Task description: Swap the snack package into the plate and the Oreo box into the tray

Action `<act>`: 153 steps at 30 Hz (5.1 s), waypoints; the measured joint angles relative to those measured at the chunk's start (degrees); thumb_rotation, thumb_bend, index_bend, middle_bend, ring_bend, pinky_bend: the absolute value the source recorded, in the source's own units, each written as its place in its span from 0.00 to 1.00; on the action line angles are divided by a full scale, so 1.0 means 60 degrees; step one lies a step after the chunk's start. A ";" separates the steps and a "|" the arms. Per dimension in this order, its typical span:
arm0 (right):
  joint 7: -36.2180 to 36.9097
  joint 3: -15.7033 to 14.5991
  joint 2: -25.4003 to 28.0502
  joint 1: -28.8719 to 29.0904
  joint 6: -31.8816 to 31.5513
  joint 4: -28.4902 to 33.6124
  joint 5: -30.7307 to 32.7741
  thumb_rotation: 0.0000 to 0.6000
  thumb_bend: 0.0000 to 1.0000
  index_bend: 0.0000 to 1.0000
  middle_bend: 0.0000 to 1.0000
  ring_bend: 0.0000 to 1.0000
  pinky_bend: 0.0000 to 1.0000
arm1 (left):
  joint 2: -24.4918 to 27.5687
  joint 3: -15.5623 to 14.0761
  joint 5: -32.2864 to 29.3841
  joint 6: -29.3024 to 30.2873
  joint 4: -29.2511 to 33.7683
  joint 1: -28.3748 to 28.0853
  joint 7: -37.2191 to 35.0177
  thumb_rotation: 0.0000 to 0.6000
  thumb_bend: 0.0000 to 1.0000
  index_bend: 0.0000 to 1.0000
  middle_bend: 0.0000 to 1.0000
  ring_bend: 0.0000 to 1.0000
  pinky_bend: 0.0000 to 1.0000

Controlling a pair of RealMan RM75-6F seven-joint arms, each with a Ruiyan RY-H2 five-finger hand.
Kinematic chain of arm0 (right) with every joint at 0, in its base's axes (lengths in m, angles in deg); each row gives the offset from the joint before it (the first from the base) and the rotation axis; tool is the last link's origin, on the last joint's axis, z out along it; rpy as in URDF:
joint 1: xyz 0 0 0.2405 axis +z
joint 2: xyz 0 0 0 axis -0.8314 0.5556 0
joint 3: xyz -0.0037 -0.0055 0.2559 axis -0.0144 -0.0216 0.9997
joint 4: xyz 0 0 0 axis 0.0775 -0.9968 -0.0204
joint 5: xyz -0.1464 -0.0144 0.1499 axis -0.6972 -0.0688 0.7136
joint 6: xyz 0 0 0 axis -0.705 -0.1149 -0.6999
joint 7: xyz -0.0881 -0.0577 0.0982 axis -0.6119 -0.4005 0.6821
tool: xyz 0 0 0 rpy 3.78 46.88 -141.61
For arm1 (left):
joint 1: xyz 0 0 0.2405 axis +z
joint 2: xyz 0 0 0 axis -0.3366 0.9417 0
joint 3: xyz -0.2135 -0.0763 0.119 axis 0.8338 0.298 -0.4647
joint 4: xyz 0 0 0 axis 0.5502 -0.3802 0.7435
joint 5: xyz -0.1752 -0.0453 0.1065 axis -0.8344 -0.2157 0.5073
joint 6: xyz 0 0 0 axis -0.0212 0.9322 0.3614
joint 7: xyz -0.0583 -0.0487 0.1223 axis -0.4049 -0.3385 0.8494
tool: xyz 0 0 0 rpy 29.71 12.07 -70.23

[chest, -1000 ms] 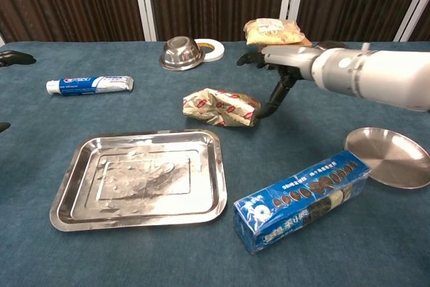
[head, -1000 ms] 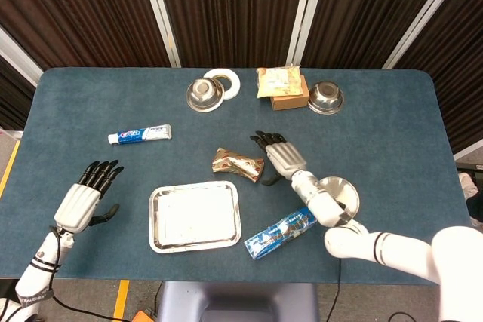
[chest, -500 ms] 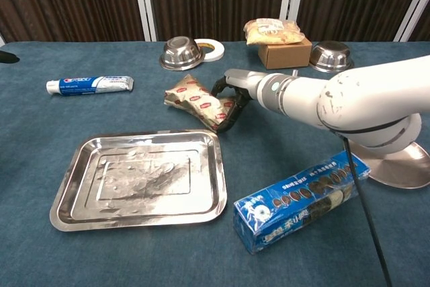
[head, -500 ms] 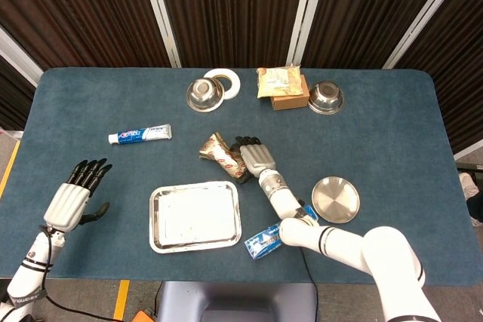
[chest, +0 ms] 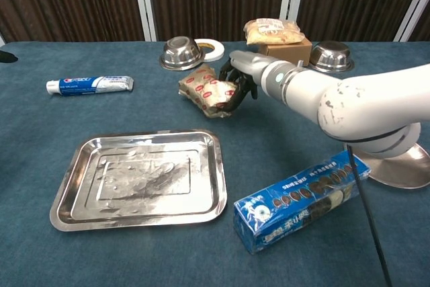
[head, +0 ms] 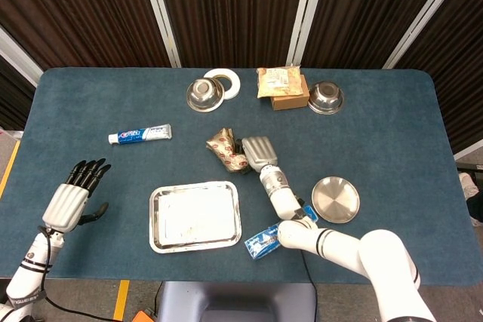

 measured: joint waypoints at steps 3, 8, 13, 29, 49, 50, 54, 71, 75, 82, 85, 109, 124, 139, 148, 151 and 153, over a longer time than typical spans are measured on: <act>0.0002 0.0010 0.0415 -0.0214 -0.0278 0.0531 -0.0243 1.00 0.40 0.94 0.68 0.61 0.74 | 0.0015 0.0001 0.0038 0.0027 0.0118 0.0004 0.0116 1.00 0.35 0.00 0.00 0.00 0.03; 0.0158 -0.0086 0.1574 -0.0877 -0.0836 0.2101 -0.0775 1.00 0.40 0.94 0.68 0.61 0.74 | 0.0075 -0.0025 0.0183 0.0155 0.0422 0.0023 0.0386 1.00 0.35 0.00 0.00 0.00 0.03; 0.0747 -0.0587 0.3525 -0.2190 -0.1568 0.4385 -0.1783 1.00 0.40 0.94 0.68 0.61 0.74 | 0.0170 -0.0099 0.0456 0.0270 0.0843 0.0002 0.0696 1.00 0.35 0.00 0.00 0.00 0.03; 0.4706 -0.3464 0.5954 -0.5822 -0.3041 0.3983 -0.5999 1.00 0.40 0.73 0.63 0.49 0.54 | 0.0072 -0.0471 0.1330 -0.0273 0.2442 -0.0449 0.2173 1.00 0.36 0.00 0.00 0.00 0.03; 0.6889 -0.4549 0.7149 -0.7027 -0.4801 0.4145 -0.8265 1.00 0.18 0.00 0.00 0.00 0.00 | -0.0116 -0.0425 0.1507 -0.0915 0.3548 -0.1076 0.1336 1.00 0.33 0.00 0.00 0.00 0.06; 0.6890 -0.4519 0.7206 -0.7132 -0.5070 0.4224 -0.8293 1.00 0.18 0.00 0.00 0.00 0.00 | -0.0116 -0.0430 0.1503 -0.1076 0.3721 -0.1166 0.1247 1.00 0.33 0.00 0.00 0.00 0.06; 0.6592 -0.4262 0.7347 -0.7692 -0.6557 0.4623 -0.8396 1.00 0.18 0.00 0.00 0.00 0.00 | -0.0154 -0.0405 0.1359 -0.1857 0.4381 -0.1557 0.0899 1.00 0.33 0.00 0.00 0.00 0.06; 0.6552 -0.3904 0.8816 -0.8683 -0.7000 0.6119 -0.8282 1.00 0.18 0.00 0.00 0.00 0.00 | -0.3293 0.1289 -0.2227 -0.5245 0.5276 -0.3570 0.2983 1.00 0.29 0.00 0.00 0.00 0.08; 0.6992 -0.3796 0.8940 -0.8697 -0.6887 0.6084 -0.8195 1.00 0.18 0.00 0.00 0.00 0.00 | -0.4157 0.1835 -0.3536 -0.5753 0.4798 -0.4006 0.3204 1.00 0.29 0.00 0.00 0.00 0.09; 0.7588 -0.3631 0.9135 -0.8777 -0.6780 0.5972 -0.8137 1.00 0.18 0.00 0.00 0.00 0.00 | -0.5204 0.2332 -0.4735 -0.6132 0.3739 -0.4749 0.3846 1.00 0.29 0.00 0.00 0.00 0.10; 0.7668 -0.3579 0.9178 -0.8807 -0.6730 0.5929 -0.8180 1.00 0.18 0.00 0.00 0.00 0.00 | -0.5524 0.2398 -0.5131 -0.6216 0.3379 -0.4976 0.4047 1.00 0.29 0.00 0.00 0.00 0.10; 0.7267 -0.3410 0.9190 -0.8819 -0.6155 0.6124 -0.8148 1.00 0.18 0.00 0.00 0.00 0.00 | -0.5810 0.2233 -0.4036 -0.4367 0.3344 -0.4670 0.4163 1.00 0.54 0.68 0.67 0.78 1.00; 0.6825 -0.3498 0.9251 -0.8950 -0.6190 0.6396 -0.8482 1.00 0.18 0.00 0.00 0.00 0.00 | -0.1679 0.0985 -0.1314 -0.3778 0.4059 -0.3706 0.1435 1.00 0.53 0.68 0.66 0.78 1.00; 0.6047 -0.3543 0.9077 -0.8890 -0.5789 0.6676 -0.8524 1.00 0.18 0.00 0.00 0.00 0.00 | -0.1335 -0.0162 -0.0406 -0.2913 0.2134 -0.2639 -0.1078 1.00 0.31 0.00 0.00 0.00 0.06; 0.5695 -0.3569 0.9071 -0.8970 -0.5875 0.6732 -0.8603 1.00 0.18 0.00 0.00 0.00 0.00 | -0.0778 -0.0200 0.0016 -0.1905 0.3119 -0.2264 -0.1096 0.99 0.28 0.00 0.00 0.00 0.03; 0.5276 -0.3583 0.9047 -0.9060 -0.5968 0.6788 -0.8605 1.00 0.18 0.00 0.00 0.00 0.00 | -0.0322 -0.0315 0.0203 -0.1123 0.3598 -0.1848 -0.0827 0.98 0.31 0.00 0.00 0.00 0.03; 0.4868 -0.3581 0.9009 -0.9148 -0.6049 0.6840 -0.8556 1.00 0.18 0.00 0.00 0.00 0.00 | 0.0014 -0.0451 0.0288 -0.0428 0.3864 -0.1372 -0.0430 1.00 0.32 0.00 0.00 0.00 0.03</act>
